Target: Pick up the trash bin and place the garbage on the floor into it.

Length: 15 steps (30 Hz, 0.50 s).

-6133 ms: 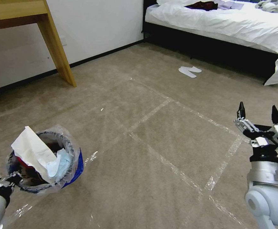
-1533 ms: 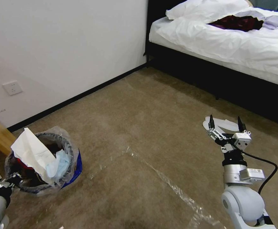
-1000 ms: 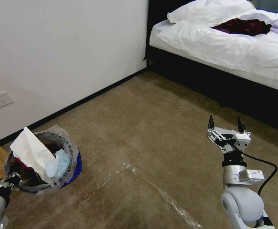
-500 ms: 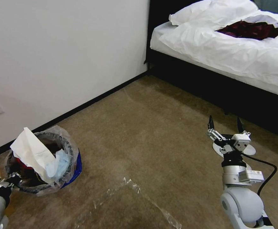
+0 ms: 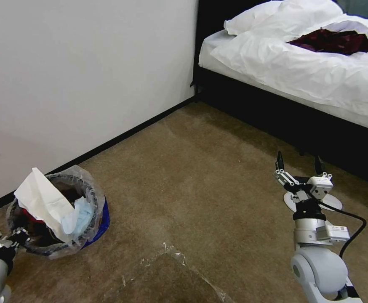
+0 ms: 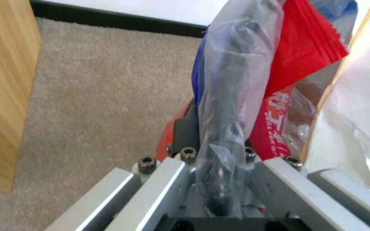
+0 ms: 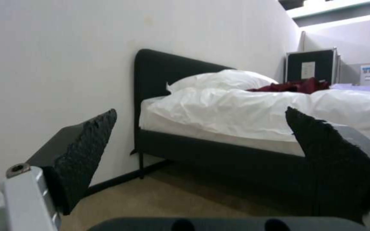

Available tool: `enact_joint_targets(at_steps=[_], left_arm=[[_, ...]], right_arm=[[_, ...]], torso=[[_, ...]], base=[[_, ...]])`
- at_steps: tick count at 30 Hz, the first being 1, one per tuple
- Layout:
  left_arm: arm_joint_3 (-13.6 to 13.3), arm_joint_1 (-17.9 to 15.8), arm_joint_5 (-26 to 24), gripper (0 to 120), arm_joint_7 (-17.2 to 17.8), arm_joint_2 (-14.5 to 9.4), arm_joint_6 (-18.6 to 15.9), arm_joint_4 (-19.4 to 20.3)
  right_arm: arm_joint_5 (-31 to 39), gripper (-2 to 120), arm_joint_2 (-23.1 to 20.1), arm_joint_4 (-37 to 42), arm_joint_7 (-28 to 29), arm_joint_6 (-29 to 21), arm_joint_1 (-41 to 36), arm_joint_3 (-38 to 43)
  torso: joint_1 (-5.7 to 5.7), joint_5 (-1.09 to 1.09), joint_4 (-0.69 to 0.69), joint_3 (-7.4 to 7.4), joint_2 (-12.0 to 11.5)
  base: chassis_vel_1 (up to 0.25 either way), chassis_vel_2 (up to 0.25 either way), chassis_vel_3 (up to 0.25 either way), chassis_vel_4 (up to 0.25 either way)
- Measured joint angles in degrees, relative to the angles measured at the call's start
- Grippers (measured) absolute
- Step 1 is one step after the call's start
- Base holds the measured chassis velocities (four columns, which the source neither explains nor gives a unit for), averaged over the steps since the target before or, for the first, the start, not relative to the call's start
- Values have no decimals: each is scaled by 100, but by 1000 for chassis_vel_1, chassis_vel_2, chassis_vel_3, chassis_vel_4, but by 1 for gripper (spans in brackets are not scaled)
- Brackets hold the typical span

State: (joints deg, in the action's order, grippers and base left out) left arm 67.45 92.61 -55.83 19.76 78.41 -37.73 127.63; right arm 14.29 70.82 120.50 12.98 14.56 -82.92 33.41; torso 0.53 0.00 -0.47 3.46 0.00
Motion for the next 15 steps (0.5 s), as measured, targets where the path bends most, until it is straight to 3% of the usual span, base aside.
enact_joint_targets(at_steps=[15], left_arm=[[5,4,63,0,-112,37,-12,-5]], right_arm=[[-102,100,3,-4,-20,35,-39,69]], torso=[[0,0,0,0,0]], base=[[0,0,0,0]])
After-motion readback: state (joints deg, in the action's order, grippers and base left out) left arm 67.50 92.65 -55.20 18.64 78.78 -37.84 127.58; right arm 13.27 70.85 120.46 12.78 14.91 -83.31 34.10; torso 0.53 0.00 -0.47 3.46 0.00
